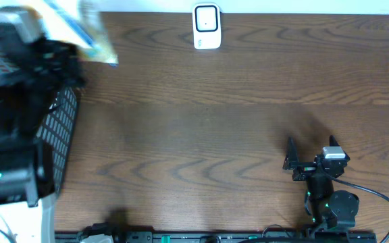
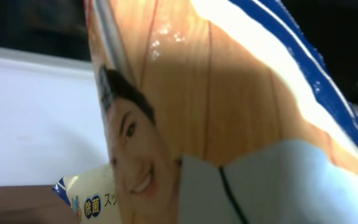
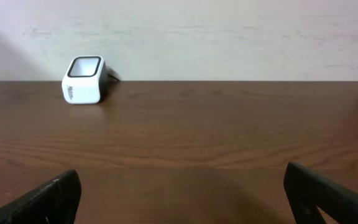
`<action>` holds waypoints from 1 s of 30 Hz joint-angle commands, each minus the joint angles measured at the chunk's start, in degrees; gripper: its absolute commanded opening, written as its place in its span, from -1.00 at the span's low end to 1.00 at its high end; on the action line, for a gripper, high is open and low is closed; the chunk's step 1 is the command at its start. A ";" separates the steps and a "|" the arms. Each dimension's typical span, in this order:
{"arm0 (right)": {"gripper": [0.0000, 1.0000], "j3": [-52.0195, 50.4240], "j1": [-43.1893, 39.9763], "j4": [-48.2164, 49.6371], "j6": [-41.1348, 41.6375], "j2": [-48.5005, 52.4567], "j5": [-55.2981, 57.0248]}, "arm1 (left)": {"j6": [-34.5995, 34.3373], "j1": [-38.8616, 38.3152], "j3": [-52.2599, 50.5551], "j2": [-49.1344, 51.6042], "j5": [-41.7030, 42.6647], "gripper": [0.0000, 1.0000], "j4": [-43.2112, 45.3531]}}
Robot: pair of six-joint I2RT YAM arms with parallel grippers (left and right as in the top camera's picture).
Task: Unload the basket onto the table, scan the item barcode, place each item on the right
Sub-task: 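Lift the yellow bag out and drop it near the scanner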
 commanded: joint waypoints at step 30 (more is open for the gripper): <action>0.99 -0.11 0.09 -0.13 -0.66 -0.31 0.00 | 8.76 -40.02 1.01 42.84 -13.31 0.45 -0.61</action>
